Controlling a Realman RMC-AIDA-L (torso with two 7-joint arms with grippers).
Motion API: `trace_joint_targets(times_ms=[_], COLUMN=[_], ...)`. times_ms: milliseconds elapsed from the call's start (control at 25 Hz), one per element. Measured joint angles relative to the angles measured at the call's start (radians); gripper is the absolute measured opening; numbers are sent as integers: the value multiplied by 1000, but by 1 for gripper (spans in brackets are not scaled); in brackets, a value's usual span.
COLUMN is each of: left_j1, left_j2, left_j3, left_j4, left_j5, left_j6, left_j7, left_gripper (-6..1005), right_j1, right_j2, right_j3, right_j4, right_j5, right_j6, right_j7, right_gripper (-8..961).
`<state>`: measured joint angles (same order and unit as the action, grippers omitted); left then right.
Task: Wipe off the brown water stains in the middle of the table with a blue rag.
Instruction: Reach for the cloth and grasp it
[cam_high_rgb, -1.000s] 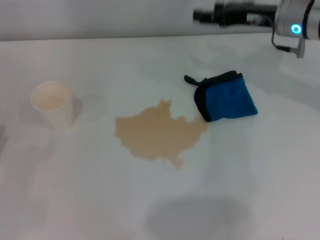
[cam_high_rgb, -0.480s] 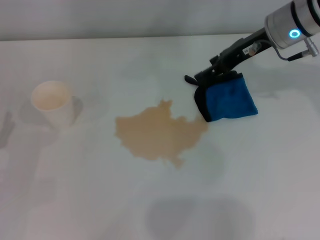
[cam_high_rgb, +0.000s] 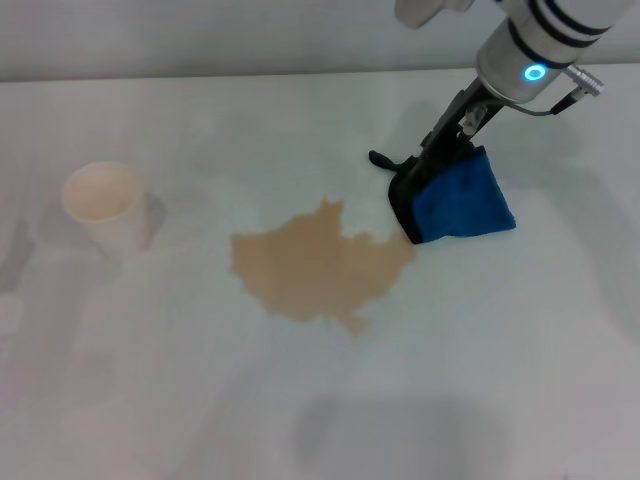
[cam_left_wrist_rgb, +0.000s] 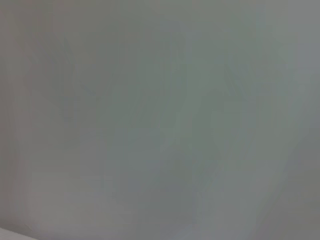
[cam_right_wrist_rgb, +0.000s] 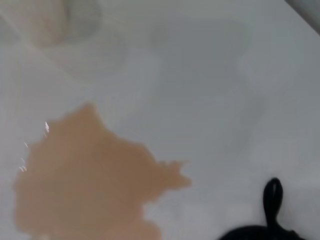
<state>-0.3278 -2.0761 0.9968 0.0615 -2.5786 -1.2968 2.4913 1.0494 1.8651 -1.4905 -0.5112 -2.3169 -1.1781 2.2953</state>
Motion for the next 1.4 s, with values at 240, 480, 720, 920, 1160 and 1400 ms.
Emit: trace_joint_targets(times_ms=[240,480,720,920,1160,1400], left_j1=[-1,-2,-12,-20,-23,-25], left_j2=[-1,-1,-1,-1,-1,-1], left_j3=[2,2,4,5,5,7], left_j4=[0,0,-2,-2,-2,-4], left_j5=[0,0,3,6,7,7], left_j6=[0,1,27,38,39,49], left_j7=[0,0,-4,-4,-4,-5], left_gripper=[877,877,877,877,877,877], right_j1=[8,1,-7,-12,-17,-19], right_j2=[95,108,120,133,135,135], right_j3=[245,269,271,271,271,272], right_j4=[-2,5,36,51,64,84], right_j5=[-400,-439,-439,-441,-442,-442], right_j6=[4,11,34,76,101,125], right_j7=[2,3,3,4,4,4], right_gripper=[833,830,824,810,793,776])
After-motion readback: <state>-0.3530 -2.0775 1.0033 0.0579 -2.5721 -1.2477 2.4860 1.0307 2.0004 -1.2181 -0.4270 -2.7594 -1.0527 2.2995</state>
